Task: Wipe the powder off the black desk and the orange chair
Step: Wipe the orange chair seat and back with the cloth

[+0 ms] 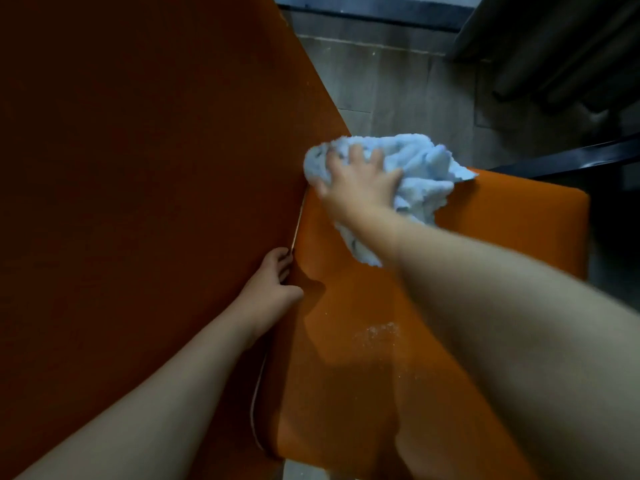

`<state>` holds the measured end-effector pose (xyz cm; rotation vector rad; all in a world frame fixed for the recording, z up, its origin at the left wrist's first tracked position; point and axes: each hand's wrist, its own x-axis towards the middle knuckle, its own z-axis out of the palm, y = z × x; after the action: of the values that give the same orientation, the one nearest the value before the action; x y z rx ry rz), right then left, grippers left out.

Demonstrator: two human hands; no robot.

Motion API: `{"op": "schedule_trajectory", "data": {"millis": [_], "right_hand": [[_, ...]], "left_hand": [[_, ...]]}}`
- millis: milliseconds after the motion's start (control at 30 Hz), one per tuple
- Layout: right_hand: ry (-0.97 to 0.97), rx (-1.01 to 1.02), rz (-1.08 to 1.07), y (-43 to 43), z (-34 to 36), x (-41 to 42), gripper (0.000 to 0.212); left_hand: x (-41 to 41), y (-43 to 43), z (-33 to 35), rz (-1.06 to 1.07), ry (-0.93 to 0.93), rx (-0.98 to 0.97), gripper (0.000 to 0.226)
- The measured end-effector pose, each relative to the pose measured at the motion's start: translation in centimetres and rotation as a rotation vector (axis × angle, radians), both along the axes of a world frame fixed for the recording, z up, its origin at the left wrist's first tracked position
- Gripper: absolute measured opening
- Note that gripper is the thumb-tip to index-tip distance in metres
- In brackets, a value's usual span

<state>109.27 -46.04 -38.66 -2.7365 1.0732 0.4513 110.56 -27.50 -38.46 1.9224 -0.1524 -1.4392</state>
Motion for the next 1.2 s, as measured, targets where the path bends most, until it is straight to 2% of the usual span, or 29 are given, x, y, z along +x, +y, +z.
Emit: {"op": "schedule_trajectory", "data": {"millis": [67,167,233,333,367,433,500,600,633,700,767,833,867,933,1000,1033,1067,1133,1200], "right_hand": [[-0.004,-0.005,0.169,3.3,-0.4,-2.4,0.049],[-0.078,0.146,0.424,6.9,0.4,-7.5,0.039],[-0.1,0.194,0.316,5.5,1.2,-8.1,0.039],[-0.223,0.07,-0.115,0.7,1.1,-3.3,0.043],[-0.204,0.061,-0.182,-0.4,0.9,-1.3,0.044],[-0.064,0.033,-0.172,-0.7,0.4,1.3,0.045],[-0.003,-0.01,-0.038,1.1,0.2,0.8,0.043],[-0.027,0.01,0.403,5.3,0.3,-3.0,0.041],[-0.032,0.05,0.477,5.9,0.5,-3.9,0.039],[-0.107,0.062,0.364,4.6,0.9,-3.5,0.04],[-0.19,0.019,0.043,1.6,0.8,-1.3,0.042],[-0.14,-0.013,-0.144,0.2,0.8,0.4,0.043],[-0.067,-0.026,-0.119,0.8,0.6,0.6,0.043],[0.009,0.001,0.08,3.6,0.5,0.0,0.045],[-0.003,0.08,0.331,5.6,0.5,-1.9,0.046],[-0.04,0.111,0.374,5.3,0.5,-2.7,0.045],[-0.09,0.121,0.321,4.2,0.6,-2.7,0.044],[-0.178,0.067,0.068,1.4,0.4,-1.2,0.044],[-0.116,0.031,-0.07,-0.5,0.2,0.6,0.043]], "left_hand": [[0.1,-0.2,0.2,0.06,0.036,-0.025,0.081],[-0.1,-0.3,0.4,0.079,0.013,-0.031,0.074],[-0.1,-0.2,0.5,0.087,0.044,-0.032,0.077],[0.1,-0.1,0.5,0.061,0.083,-0.036,0.082],[0.1,-0.1,0.6,0.047,0.079,-0.033,0.083],[0.1,-0.1,0.7,0.046,0.082,-0.037,0.083],[0.1,-0.3,0.8,0.06,0.092,-0.048,0.082],[0.0,-0.4,1.1,0.087,0.065,-0.059,0.074],[0.0,-0.3,1.1,0.078,0.054,-0.061,0.073],[0.0,-0.2,1.1,0.078,0.076,-0.057,0.076],[0.1,-0.1,0.8,0.086,0.11,-0.046,0.083],[0.2,-0.3,0.7,0.083,0.13,-0.035,0.086],[0.2,-0.3,0.7,0.087,0.13,-0.03,0.085],[0.3,-0.3,0.7,0.077,0.1,-0.028,0.082],[0.2,-0.2,0.9,0.046,0.067,-0.019,0.083],[0.2,-0.2,1.0,0.04,0.056,-0.018,0.084],[0.2,-0.3,0.9,0.045,0.058,-0.019,0.086],[0.3,-0.3,0.9,0.067,0.096,-0.021,0.09],[0.4,-0.4,0.8,0.071,0.122,-0.021,0.098]]}}
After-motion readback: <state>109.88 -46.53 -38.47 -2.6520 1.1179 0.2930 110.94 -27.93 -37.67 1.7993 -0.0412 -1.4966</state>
